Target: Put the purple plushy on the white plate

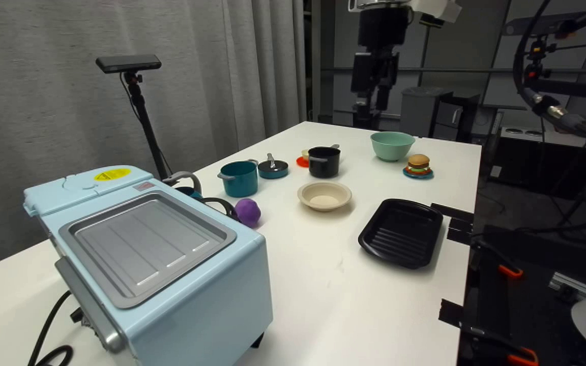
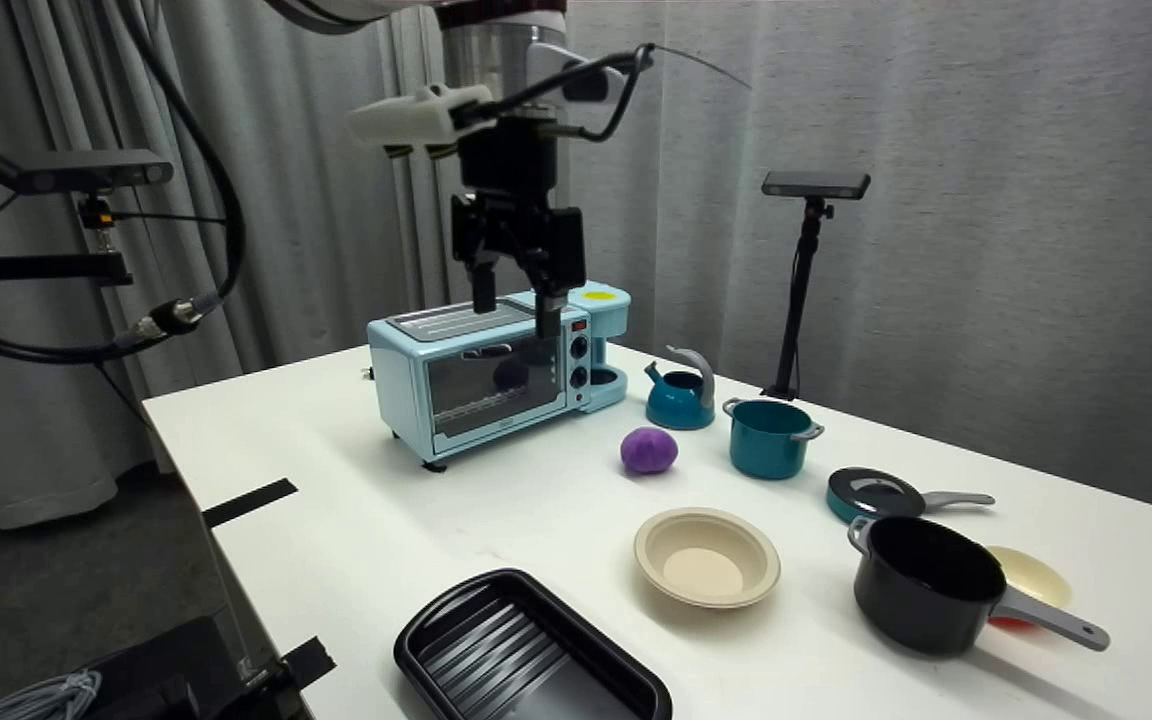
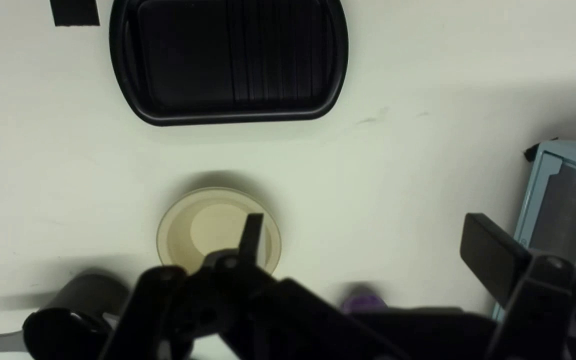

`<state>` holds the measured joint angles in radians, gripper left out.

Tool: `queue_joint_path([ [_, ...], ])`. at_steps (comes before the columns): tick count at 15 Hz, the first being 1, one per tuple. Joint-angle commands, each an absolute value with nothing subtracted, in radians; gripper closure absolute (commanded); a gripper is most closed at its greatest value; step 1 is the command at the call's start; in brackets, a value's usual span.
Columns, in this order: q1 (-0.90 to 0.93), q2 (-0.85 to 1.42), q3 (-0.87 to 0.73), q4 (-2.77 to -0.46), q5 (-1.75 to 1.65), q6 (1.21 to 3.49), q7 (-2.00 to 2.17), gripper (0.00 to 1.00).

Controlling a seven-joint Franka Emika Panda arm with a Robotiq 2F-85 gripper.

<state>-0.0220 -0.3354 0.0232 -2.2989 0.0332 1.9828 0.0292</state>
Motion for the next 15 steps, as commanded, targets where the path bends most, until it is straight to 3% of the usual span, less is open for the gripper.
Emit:
queue_joint_path([
  [1,-0.009,-0.093,0.020,-2.062,0.046,2.004,0.043,0.00],
  [9,0.021,0.289,0.050,-1.678,0.089,2.064,0.035,0.00],
  [10,0.021,0.206,0.041,-1.795,0.062,2.091,0.033,0.00],
  [15,0.027,0.311,0.045,-1.691,0.075,2.083,0.031,0.00],
])
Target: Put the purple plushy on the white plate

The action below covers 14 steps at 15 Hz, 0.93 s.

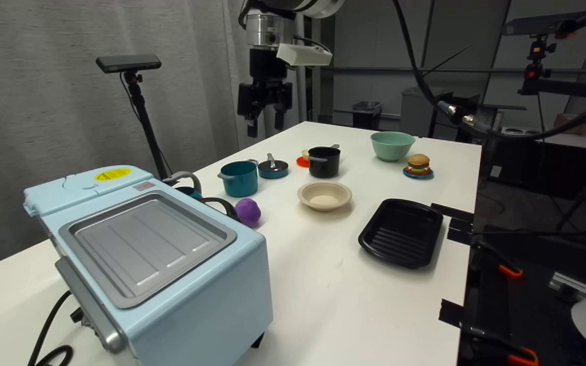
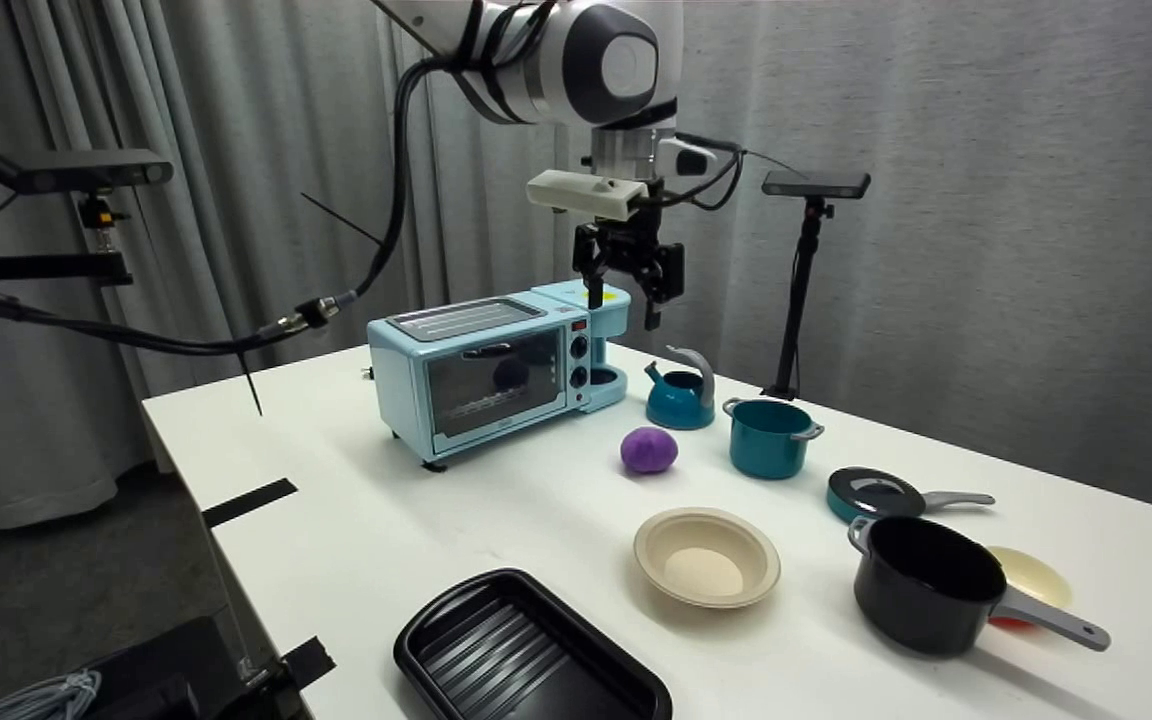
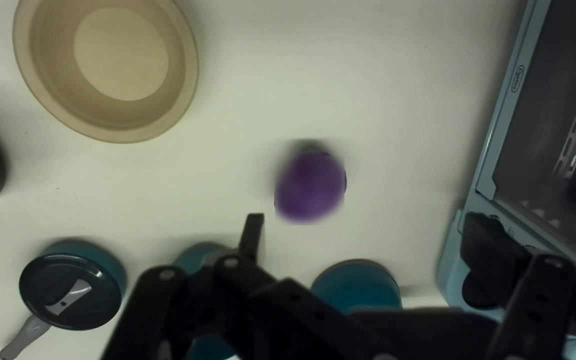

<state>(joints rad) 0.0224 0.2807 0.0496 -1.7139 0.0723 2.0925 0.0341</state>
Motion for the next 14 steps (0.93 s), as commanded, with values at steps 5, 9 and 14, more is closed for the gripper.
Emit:
queue_joint_path([
  [5,0.029,0.475,0.047,-1.600,0.086,2.123,0.041,0.00],
  [9,0.032,0.609,0.051,-1.488,0.089,2.163,0.045,0.00],
  [14,0.041,0.762,0.059,-1.341,0.099,2.133,0.052,0.00],
])
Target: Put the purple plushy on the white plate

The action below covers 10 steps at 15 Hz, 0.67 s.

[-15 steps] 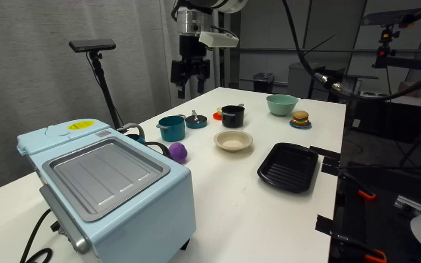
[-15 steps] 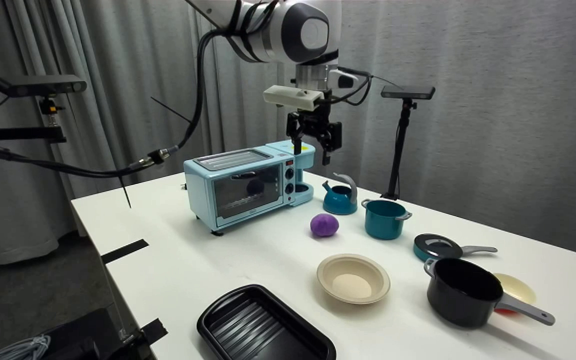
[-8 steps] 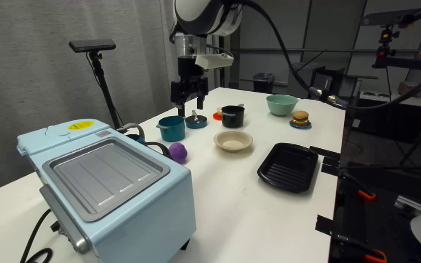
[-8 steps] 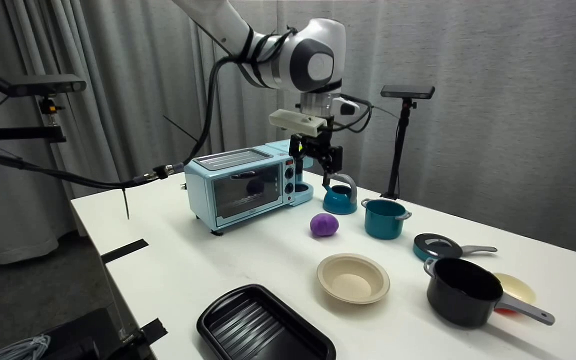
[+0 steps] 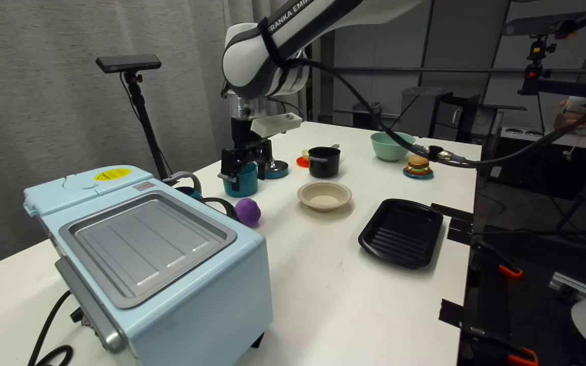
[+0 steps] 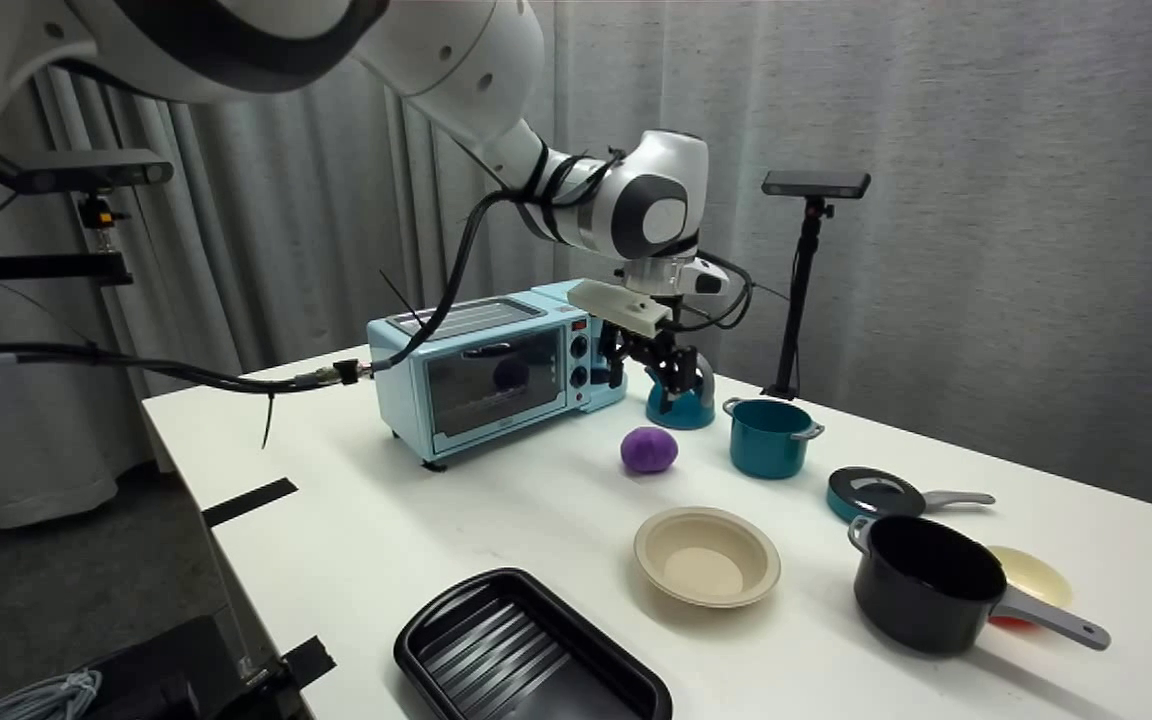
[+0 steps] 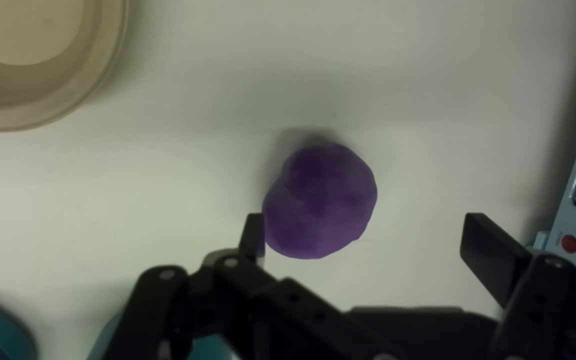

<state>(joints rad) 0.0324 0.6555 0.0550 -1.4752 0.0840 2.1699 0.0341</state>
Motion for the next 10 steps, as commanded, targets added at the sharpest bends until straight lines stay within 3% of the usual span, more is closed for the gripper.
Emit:
queue_joint_path([
  [1,0.047,0.786,0.056,-1.320,0.096,2.134,0.060,0.00],
  [8,0.074,0.941,0.035,-1.171,0.075,2.100,0.130,0.00],
  [9,0.073,0.954,0.033,-1.157,0.075,2.091,0.139,0.21],
  [10,0.071,0.965,0.032,-1.142,0.078,2.077,0.146,0.28],
])
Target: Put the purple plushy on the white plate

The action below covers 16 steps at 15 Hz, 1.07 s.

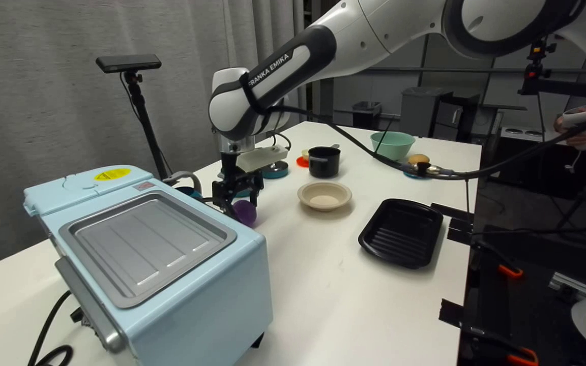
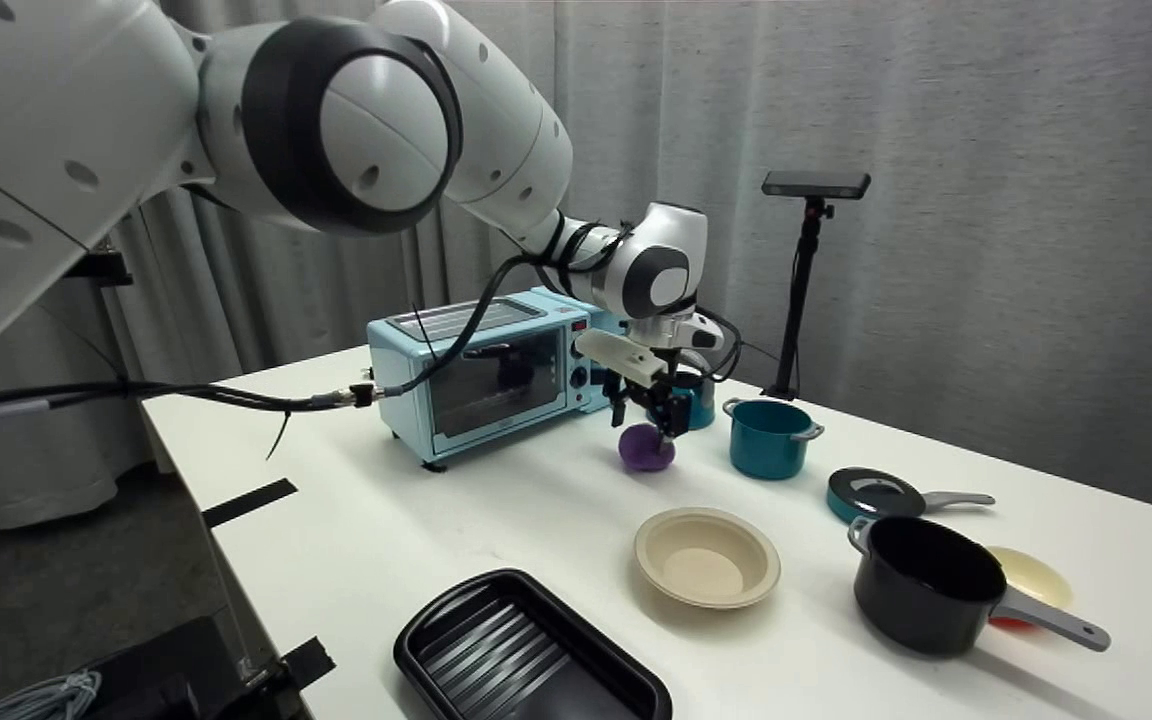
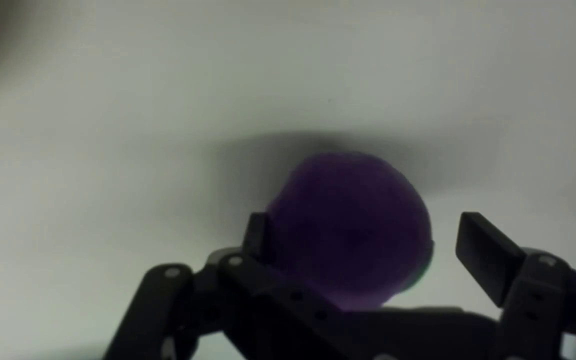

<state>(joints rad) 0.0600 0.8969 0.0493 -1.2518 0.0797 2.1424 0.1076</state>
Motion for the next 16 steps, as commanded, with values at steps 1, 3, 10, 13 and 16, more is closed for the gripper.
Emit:
queue_joint_path([
  [1,0.068,0.973,0.031,-1.130,0.081,2.066,0.153,0.34],
  [3,0.061,0.973,0.030,-1.116,0.087,2.051,0.163,0.51],
  [10,0.040,0.760,0.013,-1.201,0.071,2.002,0.146,0.92],
  [13,0.022,0.653,-0.006,-1.244,0.064,1.942,0.133,0.96],
  [16,-0.003,0.572,-0.014,-1.320,0.076,1.916,0.122,0.95],
])
